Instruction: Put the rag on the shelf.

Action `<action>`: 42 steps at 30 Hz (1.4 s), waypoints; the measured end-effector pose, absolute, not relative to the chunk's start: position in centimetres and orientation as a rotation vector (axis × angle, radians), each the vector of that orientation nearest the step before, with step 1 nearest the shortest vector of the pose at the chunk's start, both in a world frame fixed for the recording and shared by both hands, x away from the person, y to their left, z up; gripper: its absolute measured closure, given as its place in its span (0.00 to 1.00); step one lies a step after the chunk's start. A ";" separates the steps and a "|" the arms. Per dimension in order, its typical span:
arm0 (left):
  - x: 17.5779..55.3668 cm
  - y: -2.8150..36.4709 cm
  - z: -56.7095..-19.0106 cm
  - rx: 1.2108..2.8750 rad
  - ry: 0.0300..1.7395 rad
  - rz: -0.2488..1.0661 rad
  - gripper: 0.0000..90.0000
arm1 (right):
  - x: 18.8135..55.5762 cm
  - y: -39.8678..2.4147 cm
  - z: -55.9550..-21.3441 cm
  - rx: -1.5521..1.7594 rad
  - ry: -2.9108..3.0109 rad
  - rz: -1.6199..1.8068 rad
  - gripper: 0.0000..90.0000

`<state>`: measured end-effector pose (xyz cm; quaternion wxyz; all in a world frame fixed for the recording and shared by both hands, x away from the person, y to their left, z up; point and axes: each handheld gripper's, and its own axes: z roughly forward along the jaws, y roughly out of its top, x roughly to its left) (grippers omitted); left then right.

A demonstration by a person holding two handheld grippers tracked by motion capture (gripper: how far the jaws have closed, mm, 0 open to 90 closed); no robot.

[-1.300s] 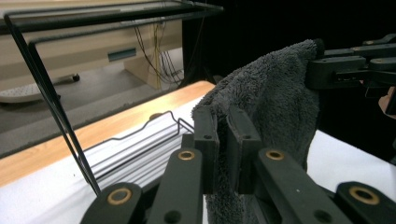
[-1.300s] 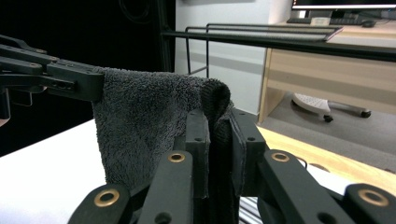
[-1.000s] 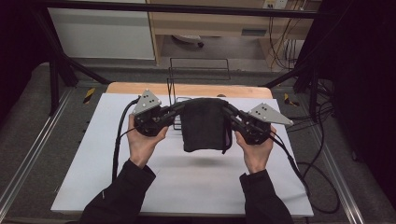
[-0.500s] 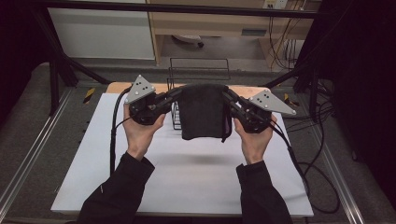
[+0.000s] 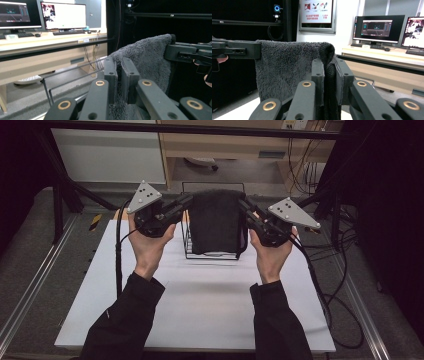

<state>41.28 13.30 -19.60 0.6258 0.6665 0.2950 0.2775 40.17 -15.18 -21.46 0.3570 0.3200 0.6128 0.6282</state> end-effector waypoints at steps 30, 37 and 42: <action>44.1 13.8 -14.1 1.454 0.671 0.678 0.93 | 43.7 -14.2 -15.9 0.793 1.489 1.638 0.89; 44.6 13.6 -12.4 1.440 0.665 0.710 0.93 | 44.5 -14.2 -14.4 0.782 1.462 1.650 0.89; 45.3 13.5 -11.3 1.436 0.668 0.725 0.93 | 45.3 -14.2 -13.5 0.783 1.452 1.656 0.89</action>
